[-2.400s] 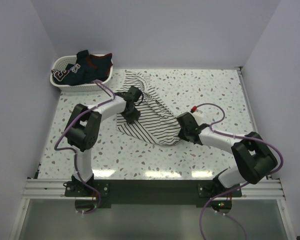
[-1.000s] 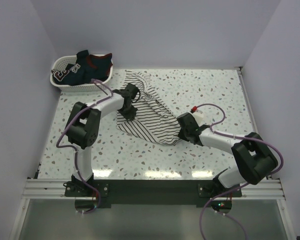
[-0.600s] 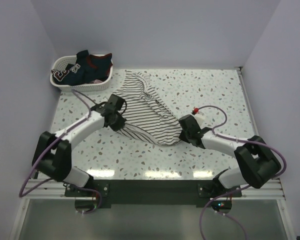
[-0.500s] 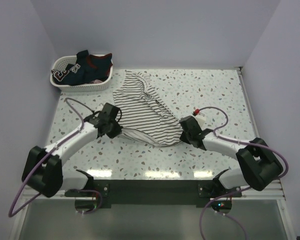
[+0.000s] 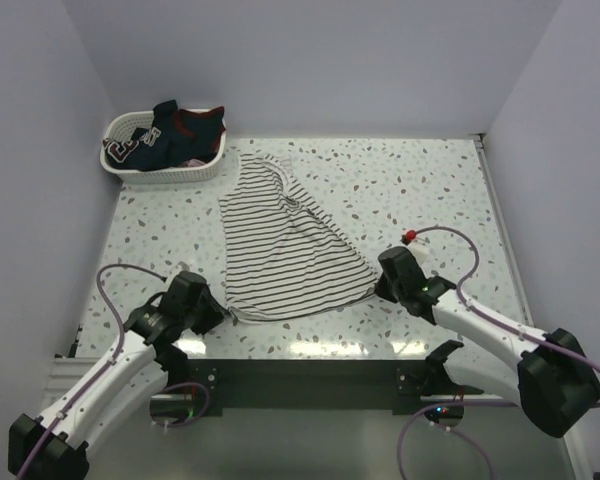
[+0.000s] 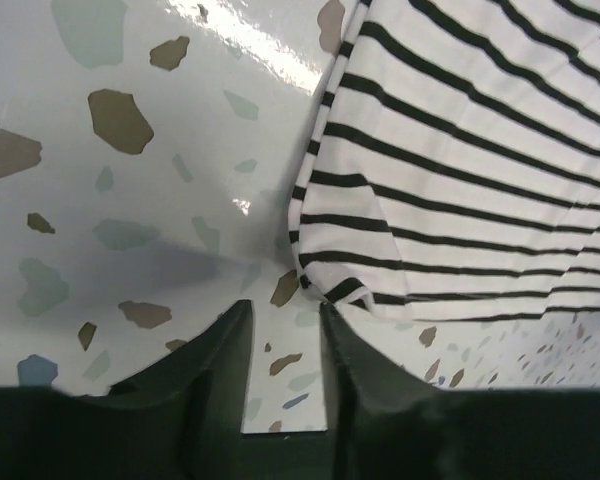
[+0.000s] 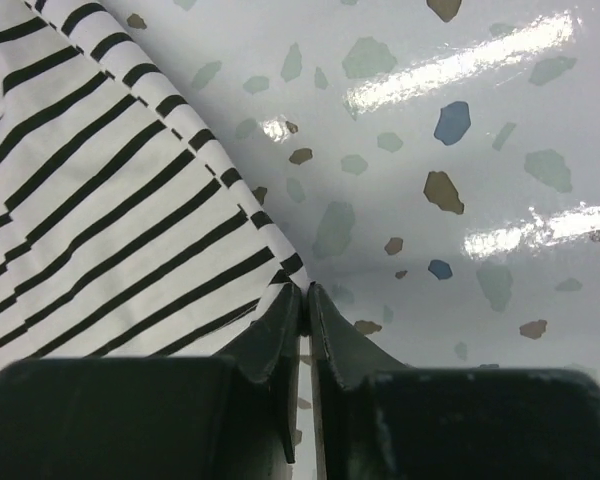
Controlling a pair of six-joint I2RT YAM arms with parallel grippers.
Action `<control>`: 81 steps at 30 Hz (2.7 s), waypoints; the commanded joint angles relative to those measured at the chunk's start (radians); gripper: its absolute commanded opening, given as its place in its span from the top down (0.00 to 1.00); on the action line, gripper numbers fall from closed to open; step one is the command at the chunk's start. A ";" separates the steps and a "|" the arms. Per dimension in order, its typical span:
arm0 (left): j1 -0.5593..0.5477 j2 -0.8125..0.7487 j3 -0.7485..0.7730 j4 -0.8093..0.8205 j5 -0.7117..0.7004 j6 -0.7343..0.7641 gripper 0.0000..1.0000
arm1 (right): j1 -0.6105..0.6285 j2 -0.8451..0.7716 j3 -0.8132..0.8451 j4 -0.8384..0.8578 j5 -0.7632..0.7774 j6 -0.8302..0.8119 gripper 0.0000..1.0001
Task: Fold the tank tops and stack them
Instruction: Flatten the tank top out
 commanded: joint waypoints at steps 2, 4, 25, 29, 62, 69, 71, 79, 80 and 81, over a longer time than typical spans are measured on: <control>-0.006 -0.051 0.027 -0.112 0.046 0.029 0.54 | -0.002 -0.134 -0.019 -0.096 -0.013 -0.007 0.82; -0.006 -0.059 0.058 -0.144 0.028 0.046 0.50 | -0.001 -0.165 -0.011 -0.145 0.000 -0.012 0.72; -0.007 0.184 0.075 -0.023 -0.015 0.080 0.56 | -0.004 0.091 0.127 -0.126 0.034 -0.160 0.60; -0.007 0.176 0.068 -0.008 -0.003 0.092 0.56 | -0.004 0.111 0.128 -0.108 0.046 -0.166 0.60; -0.007 0.222 0.022 0.107 0.014 0.113 0.99 | -0.002 0.211 0.153 -0.074 0.060 -0.160 0.60; -0.007 0.213 0.034 0.107 0.011 0.130 1.00 | -0.002 0.237 0.153 -0.067 0.065 -0.150 0.84; -0.007 0.202 0.045 0.097 0.008 0.139 1.00 | -0.002 0.231 0.162 -0.088 0.068 -0.147 1.00; -0.007 0.127 0.360 -0.071 -0.066 0.222 1.00 | -0.002 -0.004 0.320 -0.281 0.073 -0.169 1.00; -0.007 0.125 0.459 -0.089 -0.075 0.233 1.00 | -0.002 -0.062 0.348 -0.333 0.065 -0.174 1.00; -0.007 0.125 0.513 -0.118 -0.093 0.242 1.00 | -0.002 -0.094 0.378 -0.359 0.063 -0.176 1.00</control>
